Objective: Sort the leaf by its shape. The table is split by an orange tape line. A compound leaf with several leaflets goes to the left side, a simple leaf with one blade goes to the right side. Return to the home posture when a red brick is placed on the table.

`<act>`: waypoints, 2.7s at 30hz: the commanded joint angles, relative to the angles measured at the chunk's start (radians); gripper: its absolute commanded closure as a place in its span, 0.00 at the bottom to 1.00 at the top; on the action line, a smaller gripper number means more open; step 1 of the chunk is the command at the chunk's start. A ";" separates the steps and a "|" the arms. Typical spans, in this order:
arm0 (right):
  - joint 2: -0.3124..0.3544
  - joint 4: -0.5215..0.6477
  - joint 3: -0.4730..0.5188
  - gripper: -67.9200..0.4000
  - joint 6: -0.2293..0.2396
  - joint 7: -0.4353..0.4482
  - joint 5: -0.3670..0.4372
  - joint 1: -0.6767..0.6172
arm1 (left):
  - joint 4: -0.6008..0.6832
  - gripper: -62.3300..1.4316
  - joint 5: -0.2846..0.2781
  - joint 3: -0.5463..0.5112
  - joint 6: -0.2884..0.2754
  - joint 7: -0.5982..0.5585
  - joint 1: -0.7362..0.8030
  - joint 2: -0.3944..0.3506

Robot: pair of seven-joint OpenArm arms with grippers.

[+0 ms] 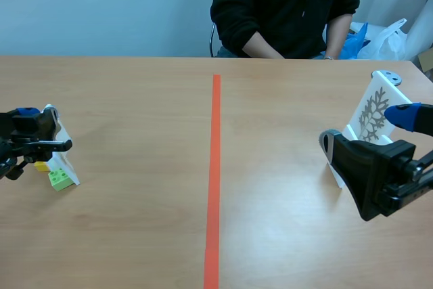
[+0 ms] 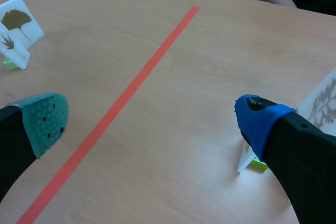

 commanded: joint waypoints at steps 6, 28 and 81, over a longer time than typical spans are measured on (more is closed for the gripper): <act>0.000 0.007 0.011 0.00 0.000 0.018 0.011 0.012 | 0.288 0.45 -0.035 -0.058 -0.002 0.034 0.135 -0.004; 0.000 0.008 0.014 0.00 0.000 0.011 0.011 0.011 | 0.783 0.00 -0.063 -0.079 -0.291 0.193 0.533 -0.003; 0.000 0.008 0.014 0.00 0.000 0.015 0.018 0.012 | 0.703 0.00 -0.027 -0.049 -0.295 0.218 0.535 0.002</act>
